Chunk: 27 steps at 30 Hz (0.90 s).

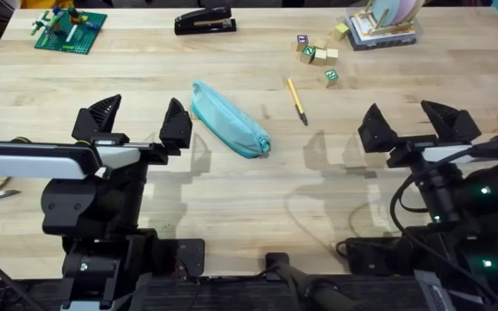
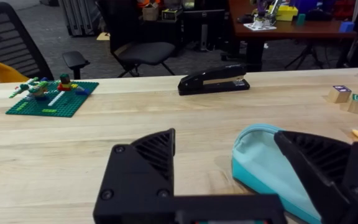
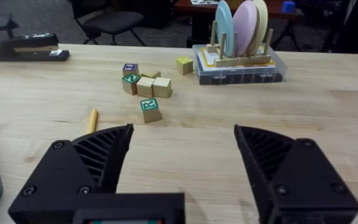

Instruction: Unzip the bag, pick up the pens from the table one at a time and place them inside, then zip the bag closed.

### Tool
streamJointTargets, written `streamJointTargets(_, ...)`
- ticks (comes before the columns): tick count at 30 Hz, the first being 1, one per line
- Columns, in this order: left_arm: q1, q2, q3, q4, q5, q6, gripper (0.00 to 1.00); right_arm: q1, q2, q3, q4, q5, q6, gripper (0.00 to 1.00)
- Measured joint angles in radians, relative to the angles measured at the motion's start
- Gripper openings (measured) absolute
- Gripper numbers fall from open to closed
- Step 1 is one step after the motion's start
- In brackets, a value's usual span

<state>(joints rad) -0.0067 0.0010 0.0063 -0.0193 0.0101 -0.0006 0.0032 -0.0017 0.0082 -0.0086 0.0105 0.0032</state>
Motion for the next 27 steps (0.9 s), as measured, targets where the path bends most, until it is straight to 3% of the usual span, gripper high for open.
streamJointTargets(17,0.0,0.0,0.0,-0.004,-0.06,0.026,0.992,0.0,0.0,0.001,-0.007,0.011,0.0,0.998)
streamJointTargets(21,0.0,0.0,0.017,-0.085,-0.057,0.064,0.991,0.0,0.001,0.029,-0.067,0.011,0.0,0.998)
streamJointTargets(23,0.0,0.01,0.049,-0.13,-0.054,0.086,0.991,0.0,0.002,0.063,-0.14,0.011,-0.001,0.998)
streamJointTargets(24,0.0,0.066,0.156,-0.175,-0.038,0.127,0.991,0.0,0.029,0.159,-0.27,0.011,-0.012,0.998)
streamJointTargets(27,0.0,0.134,0.251,-0.193,-0.024,0.143,0.99,0.0,0.074,0.268,-0.344,0.011,-0.015,0.998)
